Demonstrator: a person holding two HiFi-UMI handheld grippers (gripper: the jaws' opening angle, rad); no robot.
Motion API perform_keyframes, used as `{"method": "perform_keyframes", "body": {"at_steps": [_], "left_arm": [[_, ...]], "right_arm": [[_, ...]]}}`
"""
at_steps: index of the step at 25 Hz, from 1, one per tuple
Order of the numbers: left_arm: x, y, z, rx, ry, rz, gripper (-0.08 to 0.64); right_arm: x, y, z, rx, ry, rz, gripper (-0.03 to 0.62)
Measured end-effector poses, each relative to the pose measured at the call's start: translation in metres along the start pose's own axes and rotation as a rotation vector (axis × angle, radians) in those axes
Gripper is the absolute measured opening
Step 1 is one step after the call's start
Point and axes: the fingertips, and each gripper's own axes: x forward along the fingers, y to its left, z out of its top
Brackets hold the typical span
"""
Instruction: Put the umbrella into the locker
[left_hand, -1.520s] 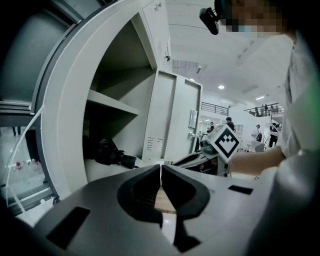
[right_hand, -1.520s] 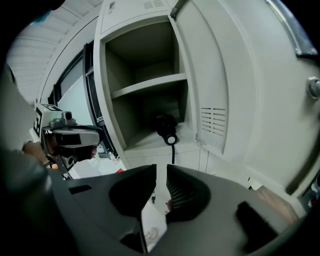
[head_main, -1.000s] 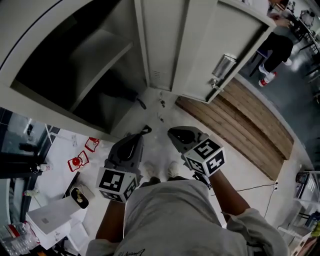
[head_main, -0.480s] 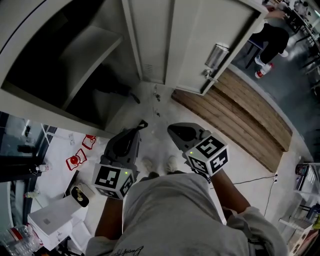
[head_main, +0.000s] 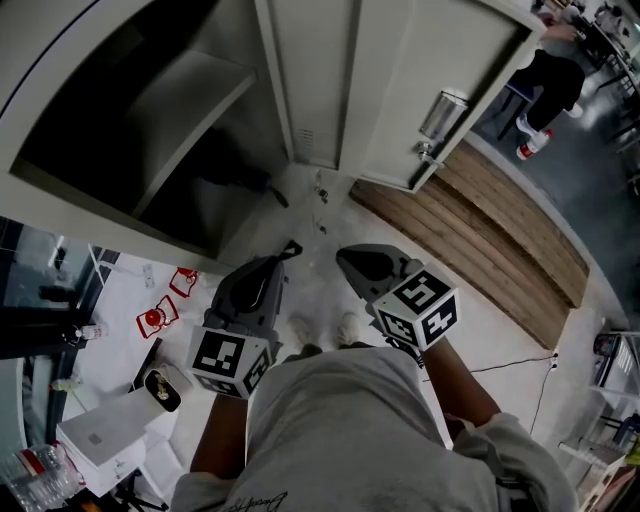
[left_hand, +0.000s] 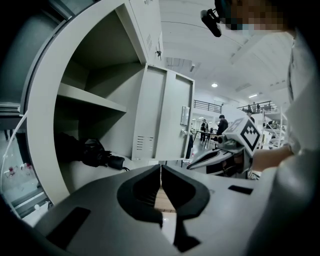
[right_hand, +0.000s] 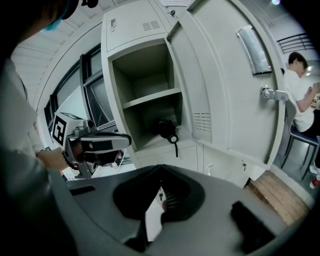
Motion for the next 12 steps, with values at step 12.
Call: {"method": "perform_keyframes", "body": {"at_steps": [12], "left_arm": [[-0.008, 0.008, 0.002, 0.004, -0.028, 0.021, 0.020]], "right_arm": [[0.013, 0.010, 0.004, -0.023, 0.012, 0.044, 0.029]]}}
